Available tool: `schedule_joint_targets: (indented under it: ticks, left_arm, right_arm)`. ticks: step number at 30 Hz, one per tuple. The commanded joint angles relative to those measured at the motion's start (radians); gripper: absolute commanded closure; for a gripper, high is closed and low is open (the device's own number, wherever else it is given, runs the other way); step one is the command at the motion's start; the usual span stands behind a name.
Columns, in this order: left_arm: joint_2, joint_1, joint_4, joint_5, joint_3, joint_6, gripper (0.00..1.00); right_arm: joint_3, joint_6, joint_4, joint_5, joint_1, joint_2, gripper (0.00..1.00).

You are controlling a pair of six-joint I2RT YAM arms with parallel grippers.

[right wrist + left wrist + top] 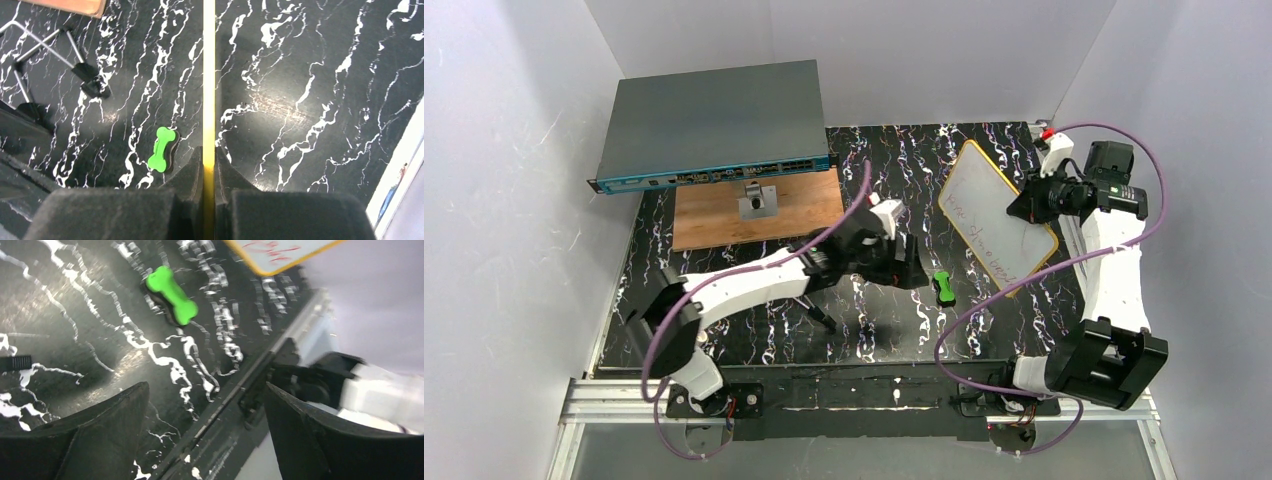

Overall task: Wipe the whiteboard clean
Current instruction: Adjust the whiteboard at the center of the board, then pick up the whiteboard eraser from the center of the board.

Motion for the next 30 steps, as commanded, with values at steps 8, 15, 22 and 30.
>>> schedule_joint_targets:
  ticks: [8,15,22,30]
  left_arm:
    - [0.434,-0.188,-0.356,-0.511,0.422,-0.165,0.26]
    - [0.698,-0.219,-0.5,-0.586,0.769,-0.134,0.31]
    - [0.891,-0.218,-0.677,-0.65,1.027,-0.189,0.46]
    - [0.905,-0.218,-0.722,-0.635,1.051,-0.181,0.51]
  right_arm:
    - [-0.094,0.115,0.245,-0.083,-0.056,-0.075,0.99]
    - [-0.173,0.138,0.312,-0.166,-0.093,-0.097,0.99]
    - [-0.194,0.135,0.322,-0.188,-0.097,-0.103,0.99]
    - [-0.197,0.132,0.321,-0.19,-0.097,-0.103,0.99]
